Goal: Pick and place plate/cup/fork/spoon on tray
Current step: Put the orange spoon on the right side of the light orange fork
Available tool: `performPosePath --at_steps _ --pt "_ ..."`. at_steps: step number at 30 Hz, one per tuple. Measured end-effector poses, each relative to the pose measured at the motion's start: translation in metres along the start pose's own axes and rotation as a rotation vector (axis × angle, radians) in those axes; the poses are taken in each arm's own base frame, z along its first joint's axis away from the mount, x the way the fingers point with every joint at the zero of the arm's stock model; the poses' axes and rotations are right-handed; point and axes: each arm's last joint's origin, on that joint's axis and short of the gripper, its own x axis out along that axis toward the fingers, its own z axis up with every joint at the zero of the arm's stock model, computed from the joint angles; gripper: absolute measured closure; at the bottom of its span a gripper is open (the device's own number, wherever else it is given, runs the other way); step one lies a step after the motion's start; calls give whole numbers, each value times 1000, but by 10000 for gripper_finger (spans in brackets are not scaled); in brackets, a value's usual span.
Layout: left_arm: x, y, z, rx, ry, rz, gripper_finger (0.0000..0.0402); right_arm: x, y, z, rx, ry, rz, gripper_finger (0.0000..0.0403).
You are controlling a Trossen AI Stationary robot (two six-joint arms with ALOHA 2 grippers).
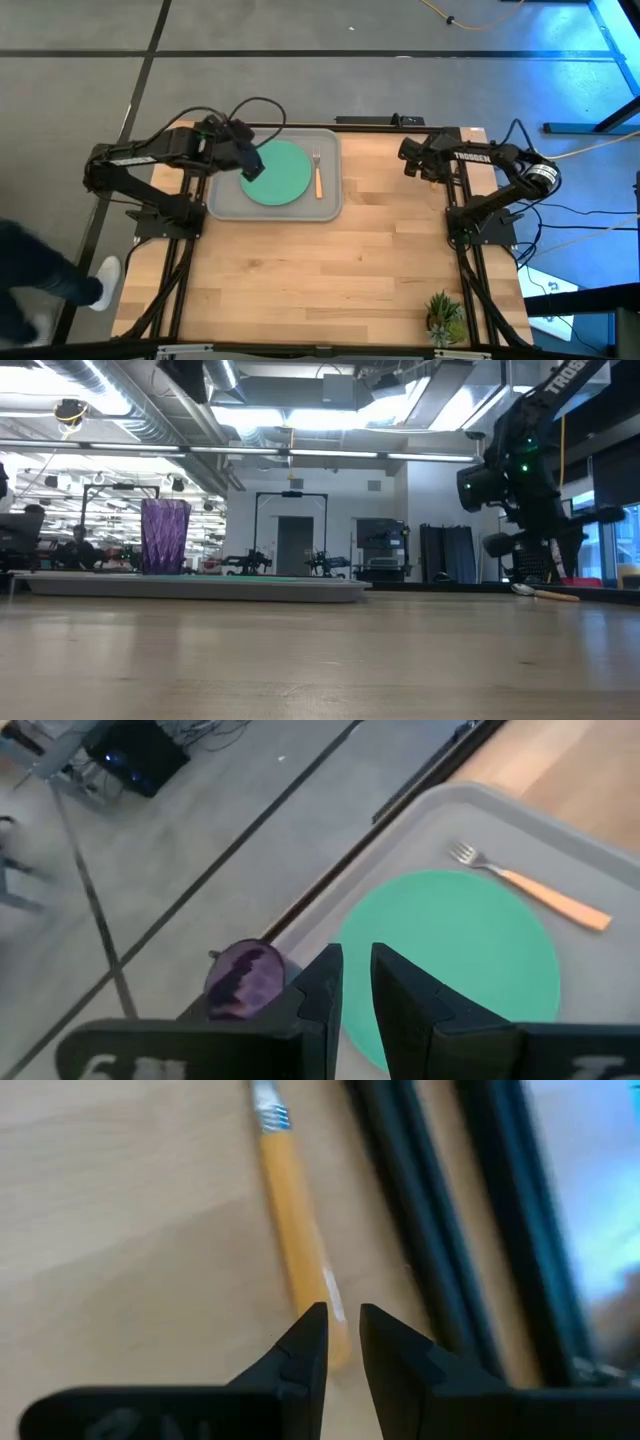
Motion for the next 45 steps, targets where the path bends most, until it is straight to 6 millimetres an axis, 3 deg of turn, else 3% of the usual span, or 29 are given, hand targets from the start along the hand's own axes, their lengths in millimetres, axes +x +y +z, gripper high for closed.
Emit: performPosePath --at_steps 6,20,31,45 --pt "19 -8 6 11 42 52 351 13 4 -3 32 -51 67 334" --pt "55 -33 14 146 136 50 351 25 -1 7 43 -80 -4 334" --pt "58 -35 15 144 134 54 351 36 10 6 -57 -27 6 334" --pt "58 -34 15 185 137 55 351 27 22 -7 -189 -57 64 334"
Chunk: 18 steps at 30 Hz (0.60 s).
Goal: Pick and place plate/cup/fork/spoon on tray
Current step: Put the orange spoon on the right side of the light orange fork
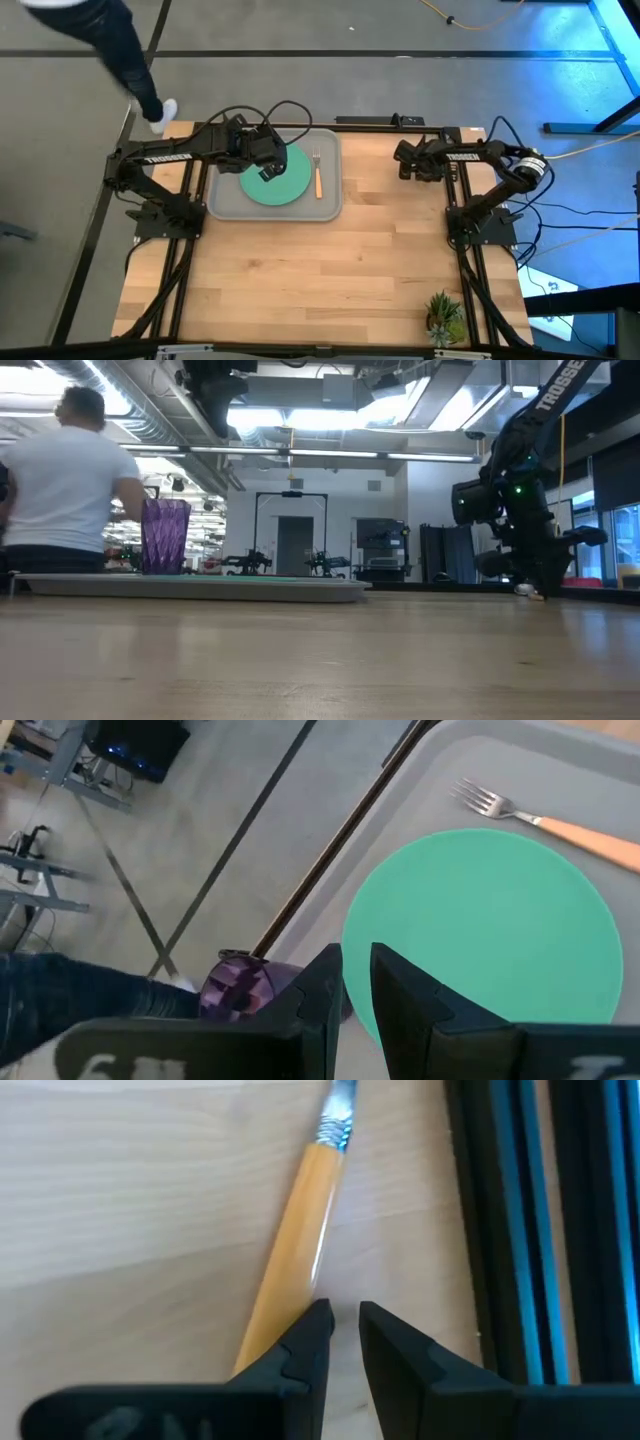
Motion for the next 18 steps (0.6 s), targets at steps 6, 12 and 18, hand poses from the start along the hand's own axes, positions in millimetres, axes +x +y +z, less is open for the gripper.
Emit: performPosePath --at_steps 6,12,18 --pt "3 4 2 -21 2 9 351 -19 3 3 60 40 65 334" --pt "7 8 3 -38 10 20 351 -51 4 24 126 -16 159 334" --pt "8 9 3 -33 12 23 351 -61 4 44 196 -32 201 334"
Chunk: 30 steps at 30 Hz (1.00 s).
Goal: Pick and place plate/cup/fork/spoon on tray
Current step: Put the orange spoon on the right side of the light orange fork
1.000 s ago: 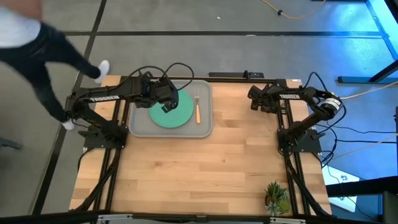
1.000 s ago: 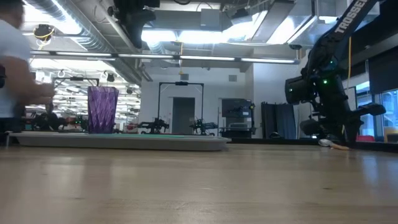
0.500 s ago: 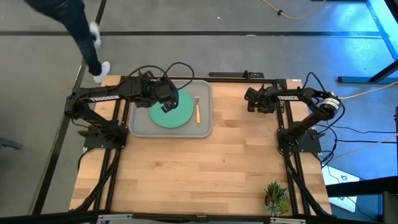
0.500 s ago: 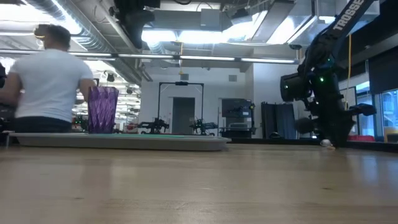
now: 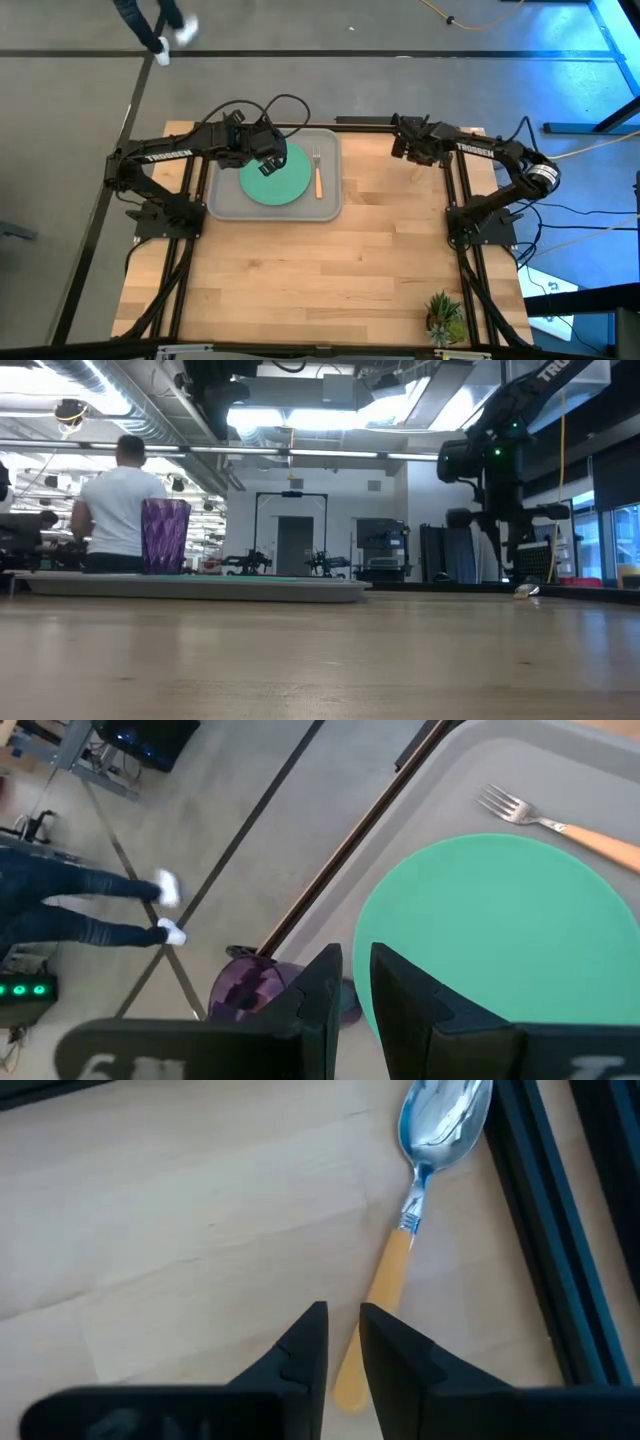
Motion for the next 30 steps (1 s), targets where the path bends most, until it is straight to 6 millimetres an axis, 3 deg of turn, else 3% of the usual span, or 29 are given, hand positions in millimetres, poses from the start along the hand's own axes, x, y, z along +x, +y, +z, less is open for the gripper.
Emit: performPosePath --at_steps 7,14,30 --pt "0 0 0 0 0 0 351 4 -5 9 -1 43 4 334" --pt "0 0 0 23 -1 -1 351 8 -12 21 244 -36 -55 334" --pt "0 0 0 23 -1 -1 351 41 -20 34 393 57 -165 334"
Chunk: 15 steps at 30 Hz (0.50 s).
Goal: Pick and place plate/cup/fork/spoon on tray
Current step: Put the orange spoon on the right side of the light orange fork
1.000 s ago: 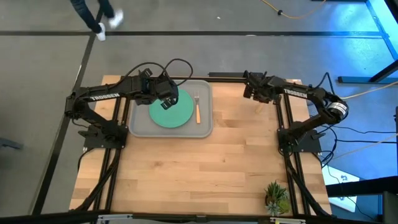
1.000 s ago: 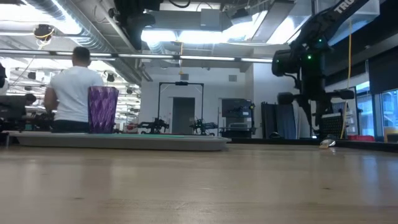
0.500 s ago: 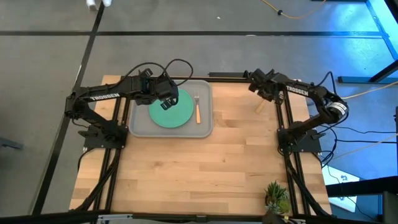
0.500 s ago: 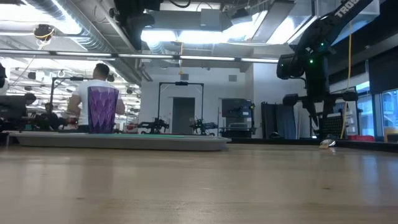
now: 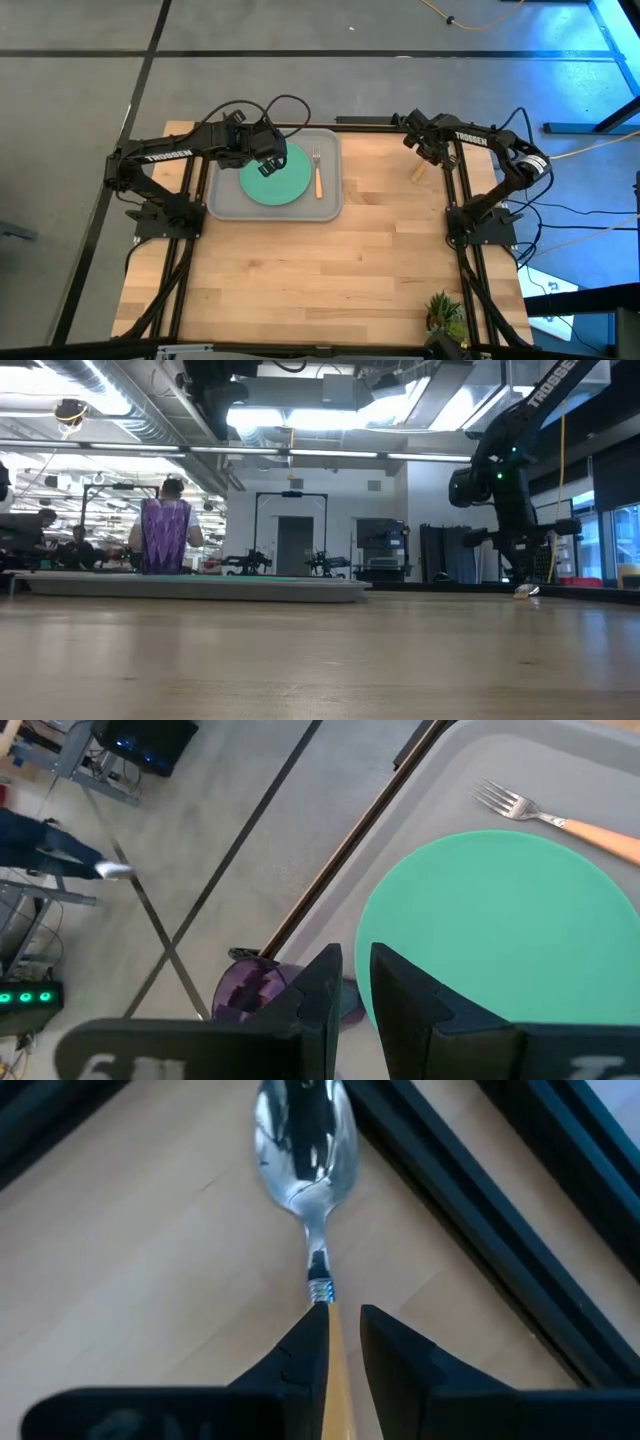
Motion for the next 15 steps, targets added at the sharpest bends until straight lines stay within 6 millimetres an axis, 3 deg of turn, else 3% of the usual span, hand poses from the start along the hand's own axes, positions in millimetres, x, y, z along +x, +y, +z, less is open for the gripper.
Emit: performPosePath --at_steps 15 --pt "0 0 0 0 0 0 351 11 4 10 22 -10 4 334"
